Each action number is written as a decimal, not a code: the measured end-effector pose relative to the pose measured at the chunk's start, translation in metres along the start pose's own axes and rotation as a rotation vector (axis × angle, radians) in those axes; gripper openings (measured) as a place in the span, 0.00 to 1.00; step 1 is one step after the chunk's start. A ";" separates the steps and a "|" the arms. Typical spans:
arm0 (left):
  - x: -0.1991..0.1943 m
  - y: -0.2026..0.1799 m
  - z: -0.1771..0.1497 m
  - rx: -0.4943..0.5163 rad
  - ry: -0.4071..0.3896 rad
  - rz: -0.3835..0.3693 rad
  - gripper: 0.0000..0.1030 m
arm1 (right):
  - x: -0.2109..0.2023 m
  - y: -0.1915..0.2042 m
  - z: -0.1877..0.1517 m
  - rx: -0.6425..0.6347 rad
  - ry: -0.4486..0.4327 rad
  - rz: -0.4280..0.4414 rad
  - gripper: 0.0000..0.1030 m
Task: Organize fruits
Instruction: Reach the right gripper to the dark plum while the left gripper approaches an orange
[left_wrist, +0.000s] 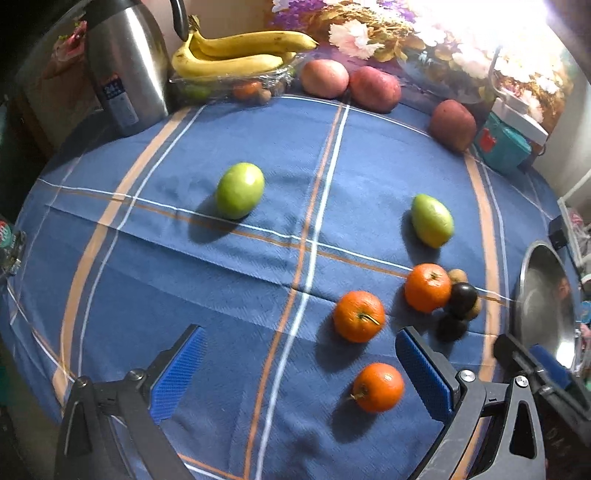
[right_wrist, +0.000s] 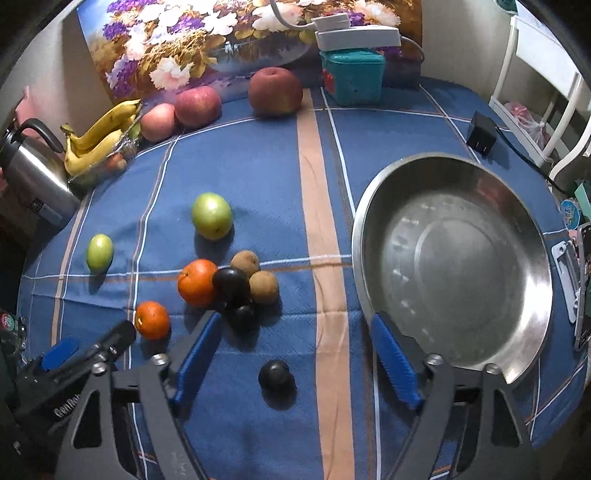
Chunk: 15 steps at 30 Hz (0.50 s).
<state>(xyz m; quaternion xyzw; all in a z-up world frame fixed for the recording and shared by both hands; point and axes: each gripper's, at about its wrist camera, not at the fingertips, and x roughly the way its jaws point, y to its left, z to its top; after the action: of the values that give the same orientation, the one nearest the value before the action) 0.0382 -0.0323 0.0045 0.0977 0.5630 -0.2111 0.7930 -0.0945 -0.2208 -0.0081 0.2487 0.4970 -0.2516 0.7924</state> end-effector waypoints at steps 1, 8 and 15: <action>0.000 0.000 -0.002 -0.004 0.008 -0.009 1.00 | -0.001 0.001 -0.001 -0.003 0.002 0.008 0.74; 0.007 0.003 -0.007 -0.070 0.072 -0.088 0.99 | 0.004 0.008 -0.012 -0.045 0.037 0.002 0.71; 0.014 -0.013 -0.012 -0.028 0.115 -0.112 0.96 | 0.023 0.009 -0.019 -0.061 0.117 0.001 0.67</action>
<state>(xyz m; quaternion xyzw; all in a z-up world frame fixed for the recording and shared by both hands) 0.0264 -0.0422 -0.0119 0.0668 0.6153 -0.2413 0.7475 -0.0921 -0.2052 -0.0348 0.2390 0.5500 -0.2209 0.7691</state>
